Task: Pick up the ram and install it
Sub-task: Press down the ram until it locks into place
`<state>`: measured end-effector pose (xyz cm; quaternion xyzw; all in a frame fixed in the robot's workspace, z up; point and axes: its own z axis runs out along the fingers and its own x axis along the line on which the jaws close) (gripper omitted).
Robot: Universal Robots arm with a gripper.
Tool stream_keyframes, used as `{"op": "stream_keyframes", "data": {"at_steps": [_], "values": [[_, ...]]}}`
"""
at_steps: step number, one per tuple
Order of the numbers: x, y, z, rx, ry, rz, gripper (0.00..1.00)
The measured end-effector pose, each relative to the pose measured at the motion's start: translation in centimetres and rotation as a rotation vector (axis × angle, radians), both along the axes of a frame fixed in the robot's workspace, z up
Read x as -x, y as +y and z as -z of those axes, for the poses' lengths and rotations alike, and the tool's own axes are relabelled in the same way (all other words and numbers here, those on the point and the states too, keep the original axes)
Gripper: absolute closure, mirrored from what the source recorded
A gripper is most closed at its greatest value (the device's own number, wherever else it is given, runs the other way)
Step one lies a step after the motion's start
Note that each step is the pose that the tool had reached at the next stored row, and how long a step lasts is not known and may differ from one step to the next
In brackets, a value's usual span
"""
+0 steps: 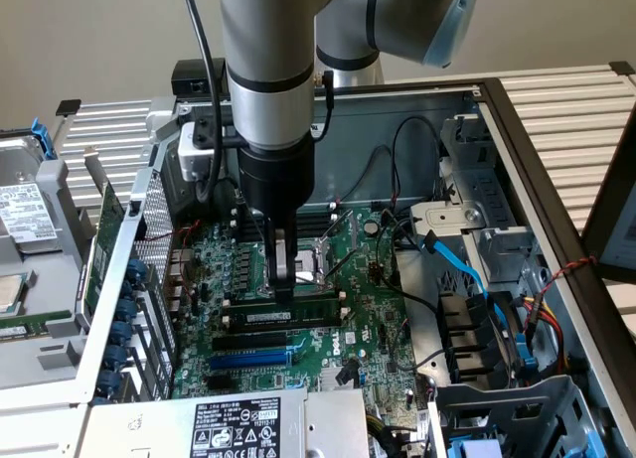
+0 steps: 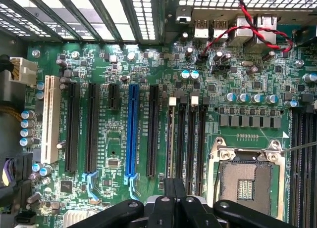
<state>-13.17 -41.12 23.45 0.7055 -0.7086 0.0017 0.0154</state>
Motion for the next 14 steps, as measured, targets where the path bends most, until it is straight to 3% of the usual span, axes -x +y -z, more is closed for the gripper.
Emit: {"op": "stream_keyframes", "data": {"at_steps": [14], "values": [[0.00, 0.00, 0.39, 0.0029, -0.0021, -0.006, 0.89]]}}
